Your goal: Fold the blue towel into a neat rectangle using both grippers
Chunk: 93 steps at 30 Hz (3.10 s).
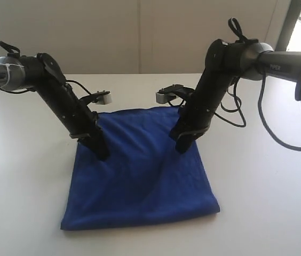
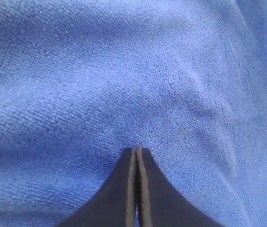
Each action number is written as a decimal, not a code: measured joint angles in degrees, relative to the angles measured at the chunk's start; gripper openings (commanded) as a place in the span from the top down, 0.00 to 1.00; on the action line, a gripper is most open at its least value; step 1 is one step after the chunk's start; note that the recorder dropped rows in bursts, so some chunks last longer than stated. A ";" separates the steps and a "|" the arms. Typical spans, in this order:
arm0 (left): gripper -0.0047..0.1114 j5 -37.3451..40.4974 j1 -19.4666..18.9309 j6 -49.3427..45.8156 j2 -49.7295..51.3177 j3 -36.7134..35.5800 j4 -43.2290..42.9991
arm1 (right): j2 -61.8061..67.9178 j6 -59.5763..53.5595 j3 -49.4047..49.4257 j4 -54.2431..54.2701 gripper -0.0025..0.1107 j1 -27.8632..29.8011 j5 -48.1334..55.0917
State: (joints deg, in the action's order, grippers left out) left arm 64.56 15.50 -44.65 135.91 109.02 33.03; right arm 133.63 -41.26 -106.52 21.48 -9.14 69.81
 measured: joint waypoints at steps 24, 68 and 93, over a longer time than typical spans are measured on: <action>0.96 0.00 0.00 -0.33 0.00 0.00 -0.25 | -2.30 7.70 6.82 -6.82 0.98 -0.22 0.16; 0.96 -29.00 4.28 -7.25 -23.98 -44.47 7.56 | -17.37 4.93 33.77 -0.83 0.98 -1.13 -16.17; 0.96 -28.10 4.41 -0.04 -24.69 -44.34 1.28 | -16.54 14.12 32.92 -6.17 0.98 -1.26 -11.56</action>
State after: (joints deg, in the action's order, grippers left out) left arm 36.46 19.91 -44.69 111.23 64.69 34.31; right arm 117.09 -27.14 -73.60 15.31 -10.39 58.24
